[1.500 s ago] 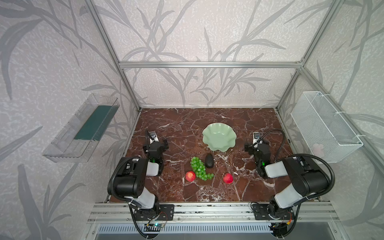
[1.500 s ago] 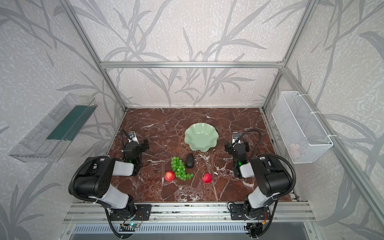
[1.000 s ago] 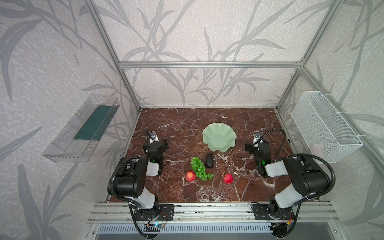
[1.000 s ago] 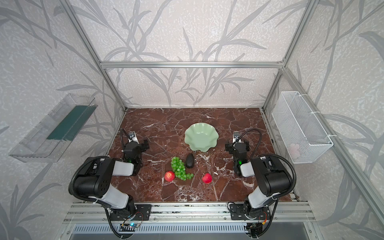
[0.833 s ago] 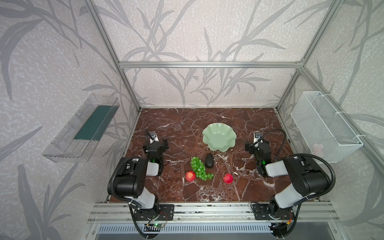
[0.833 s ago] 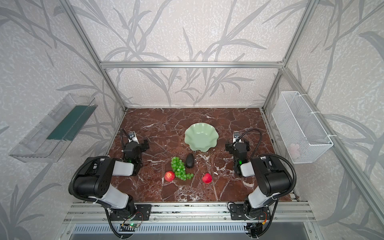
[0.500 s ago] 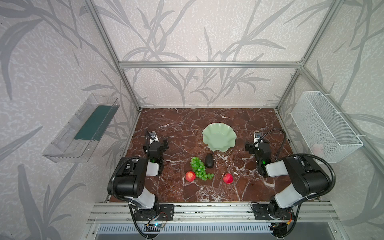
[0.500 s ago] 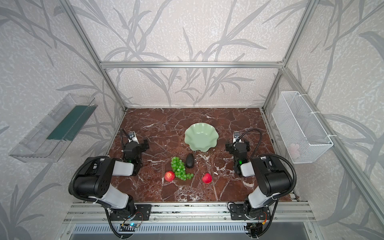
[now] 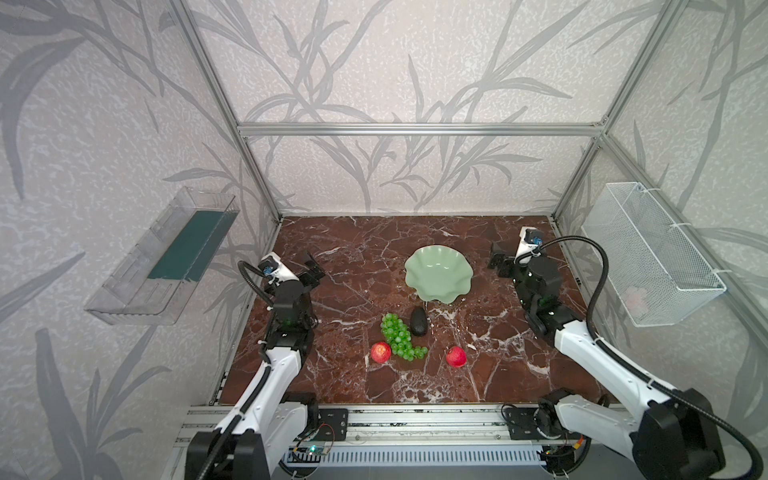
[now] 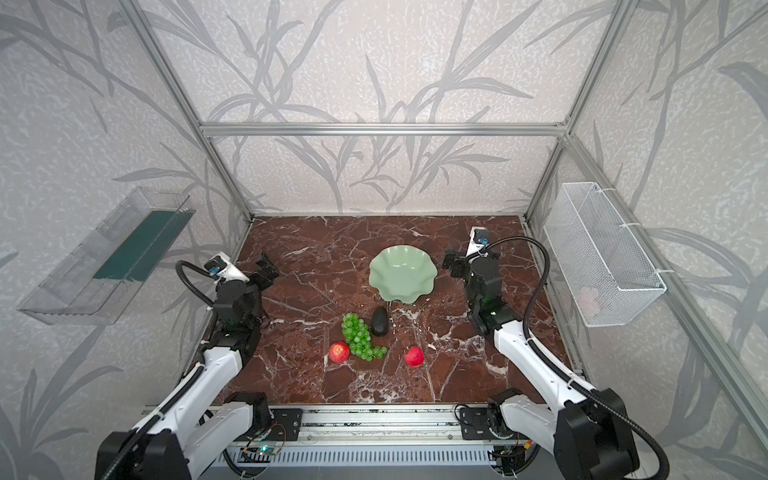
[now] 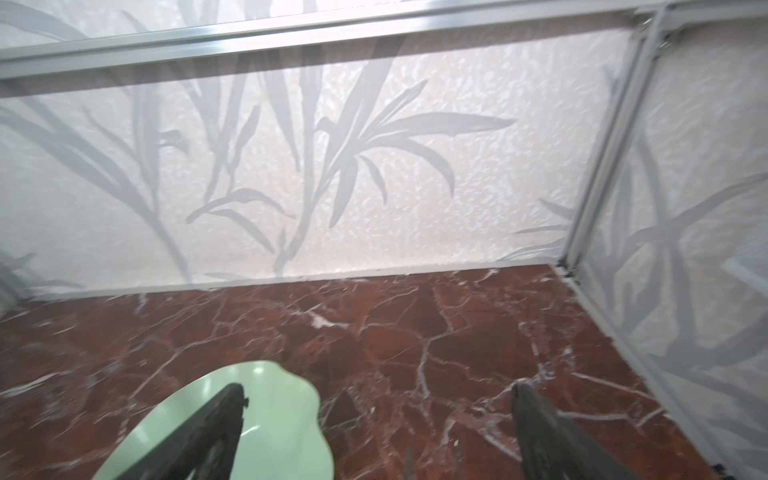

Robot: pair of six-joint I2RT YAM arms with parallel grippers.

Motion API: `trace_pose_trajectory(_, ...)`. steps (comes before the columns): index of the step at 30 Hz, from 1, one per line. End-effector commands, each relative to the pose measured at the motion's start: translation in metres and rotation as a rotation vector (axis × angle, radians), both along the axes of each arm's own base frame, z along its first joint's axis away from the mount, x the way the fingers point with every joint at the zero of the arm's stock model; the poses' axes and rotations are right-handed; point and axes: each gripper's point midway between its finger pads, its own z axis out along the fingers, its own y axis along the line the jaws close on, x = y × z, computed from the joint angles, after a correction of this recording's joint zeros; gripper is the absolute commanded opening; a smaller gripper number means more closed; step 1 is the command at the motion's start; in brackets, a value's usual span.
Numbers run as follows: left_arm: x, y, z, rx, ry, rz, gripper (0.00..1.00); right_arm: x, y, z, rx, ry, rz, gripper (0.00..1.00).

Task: Place and organize the fake fruits in the fruit bowl
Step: 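Reach the right gripper to the red fruit nearest it and grasp it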

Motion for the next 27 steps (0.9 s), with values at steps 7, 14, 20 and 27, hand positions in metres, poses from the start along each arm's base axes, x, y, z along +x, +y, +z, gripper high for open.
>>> trace_pose_trajectory(7,-0.039,-0.059,-0.032,-0.218,0.363,-0.306,0.88,-0.109,0.066,-0.119,-0.022,0.622,0.339,0.94)
trace_pose_trajectory(14,-0.056,-0.083,-0.031,-0.248,0.420,-0.425,0.87,-0.174,0.106,-0.162,-0.128,0.798,0.429,0.90)
trace_pose_trajectory(20,-0.062,-0.087,-0.031,-0.234,0.432,-0.441,0.87,-0.196,0.131,-0.193,-0.167,0.894,0.450,0.88)
trace_pose_trajectory(27,-0.070,-0.091,-0.029,-0.174,0.476,-0.458,0.87,-0.204,0.142,-0.219,-0.157,0.947,0.447,0.81)
